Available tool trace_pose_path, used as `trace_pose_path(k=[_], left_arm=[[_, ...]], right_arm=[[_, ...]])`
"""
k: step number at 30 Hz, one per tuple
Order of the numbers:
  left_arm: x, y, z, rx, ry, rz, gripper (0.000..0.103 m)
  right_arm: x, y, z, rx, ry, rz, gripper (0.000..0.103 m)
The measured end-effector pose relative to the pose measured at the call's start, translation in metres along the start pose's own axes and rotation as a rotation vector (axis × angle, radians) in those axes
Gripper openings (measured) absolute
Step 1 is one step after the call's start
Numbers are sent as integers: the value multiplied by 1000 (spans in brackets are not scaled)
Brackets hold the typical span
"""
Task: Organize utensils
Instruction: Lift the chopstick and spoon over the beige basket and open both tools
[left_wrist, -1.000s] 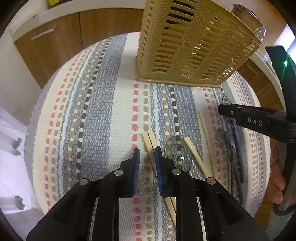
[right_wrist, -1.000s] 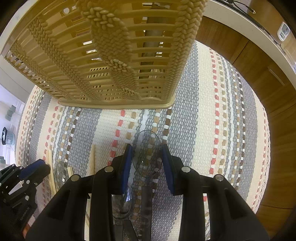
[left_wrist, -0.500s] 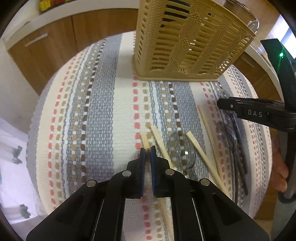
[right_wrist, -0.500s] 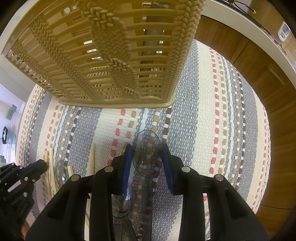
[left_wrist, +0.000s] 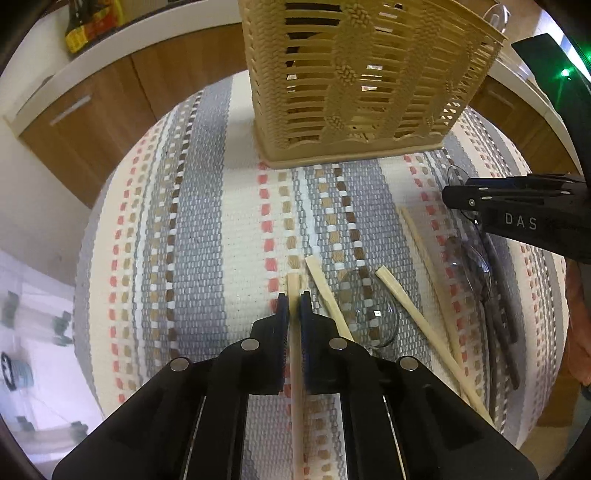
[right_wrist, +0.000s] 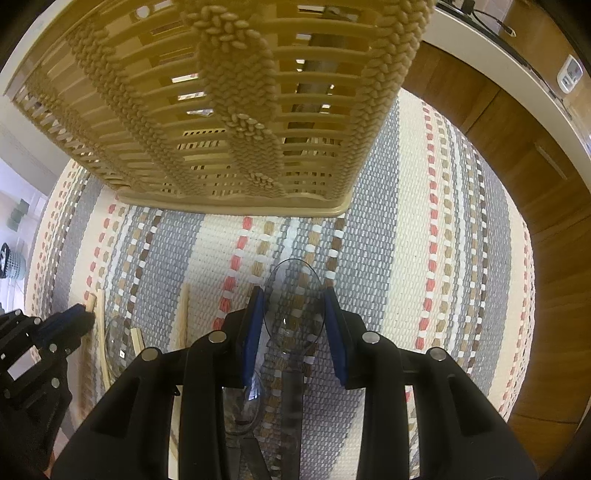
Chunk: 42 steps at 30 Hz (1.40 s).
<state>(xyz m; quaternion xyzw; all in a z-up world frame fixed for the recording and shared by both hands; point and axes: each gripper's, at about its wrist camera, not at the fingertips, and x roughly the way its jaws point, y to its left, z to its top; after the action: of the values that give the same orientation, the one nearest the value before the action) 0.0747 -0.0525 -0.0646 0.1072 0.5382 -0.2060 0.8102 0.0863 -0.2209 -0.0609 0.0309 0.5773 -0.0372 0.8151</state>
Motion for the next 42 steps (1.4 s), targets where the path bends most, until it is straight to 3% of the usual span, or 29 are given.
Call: trace_pose_path(k=[5, 8, 14, 20, 27, 33, 42], left_arm=[[-19, 6, -5, -35, -111, -34, 4], [-48, 6, -6, -49, -221, -39, 4], [-112, 9, -2, -85, -459, -80, 4], [-167, 14, 26, -170, -686, -104, 4], [-204, 17, 60, -202, -891, -120, 4], [-221, 10, 98, -200, -1020, -116, 4], [-200, 9, 145, -177, -1089, -60, 4]], right_arm=[[-16, -2, -11, -13, -71, 54, 29], [-39, 1, -19, -48, -151, 46, 29], [-93, -3, -38, -53, -306, 123, 29], [-151, -11, -41, -48, -476, 160, 29], [-201, -17, -20, -21, -686, 189, 29], [-223, -25, 20, 29, -861, 188, 29], [-216, -49, 77, 121, -1004, 184, 29]])
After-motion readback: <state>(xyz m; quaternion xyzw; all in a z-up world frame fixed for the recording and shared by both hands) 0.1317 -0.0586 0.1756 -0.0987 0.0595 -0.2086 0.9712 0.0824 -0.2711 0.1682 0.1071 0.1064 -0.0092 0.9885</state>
